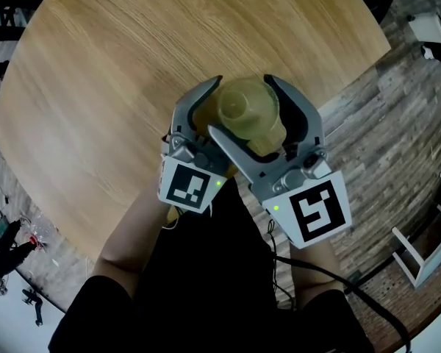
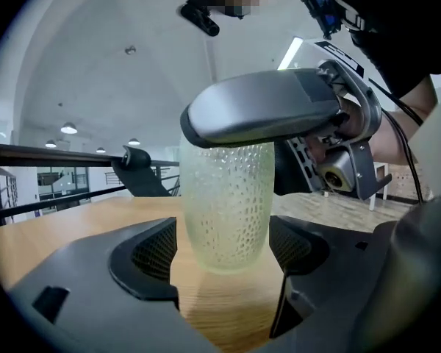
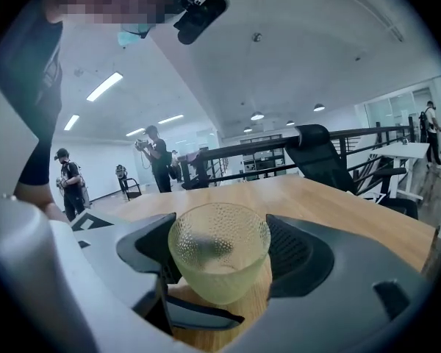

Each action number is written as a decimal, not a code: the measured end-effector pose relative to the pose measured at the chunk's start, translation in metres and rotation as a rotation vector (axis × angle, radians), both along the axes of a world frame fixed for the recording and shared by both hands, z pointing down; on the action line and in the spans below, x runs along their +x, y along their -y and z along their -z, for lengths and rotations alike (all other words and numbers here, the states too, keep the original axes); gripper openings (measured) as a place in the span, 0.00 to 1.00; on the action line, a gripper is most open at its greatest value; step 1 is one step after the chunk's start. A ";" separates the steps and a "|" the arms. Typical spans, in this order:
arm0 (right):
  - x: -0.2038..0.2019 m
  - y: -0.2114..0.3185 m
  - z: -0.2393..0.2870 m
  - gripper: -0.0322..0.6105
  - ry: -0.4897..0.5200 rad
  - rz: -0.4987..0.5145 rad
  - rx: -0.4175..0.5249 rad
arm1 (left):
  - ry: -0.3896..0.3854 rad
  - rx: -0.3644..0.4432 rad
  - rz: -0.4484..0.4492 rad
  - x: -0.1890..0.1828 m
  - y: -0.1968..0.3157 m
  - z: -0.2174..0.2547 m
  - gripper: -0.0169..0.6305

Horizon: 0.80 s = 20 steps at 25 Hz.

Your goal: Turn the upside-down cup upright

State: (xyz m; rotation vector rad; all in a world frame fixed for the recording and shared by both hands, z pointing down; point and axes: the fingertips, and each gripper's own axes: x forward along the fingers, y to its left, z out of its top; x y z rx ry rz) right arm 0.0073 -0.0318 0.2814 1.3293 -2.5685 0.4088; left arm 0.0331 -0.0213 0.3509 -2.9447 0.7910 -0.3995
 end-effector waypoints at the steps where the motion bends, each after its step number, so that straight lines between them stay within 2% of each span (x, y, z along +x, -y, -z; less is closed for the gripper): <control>1: -0.001 -0.001 0.001 0.59 0.008 0.004 -0.005 | 0.001 -0.006 -0.004 0.001 0.000 -0.002 0.61; 5: -0.003 -0.001 0.002 0.59 0.037 0.013 -0.027 | -0.011 -0.006 -0.014 0.002 0.002 -0.004 0.61; 6: -0.003 0.000 0.002 0.59 0.043 0.013 -0.028 | -0.015 -0.002 -0.015 0.000 0.002 -0.003 0.58; 7: -0.003 0.000 0.003 0.59 0.049 0.013 -0.028 | -0.017 0.001 -0.013 -0.001 0.002 -0.002 0.51; 12: -0.005 0.001 0.005 0.59 0.070 0.009 -0.011 | -0.002 0.007 0.008 -0.006 0.004 -0.001 0.50; 20: 0.014 0.018 0.013 0.59 0.027 -0.108 0.063 | 0.023 0.014 0.053 -0.022 0.009 -0.001 0.50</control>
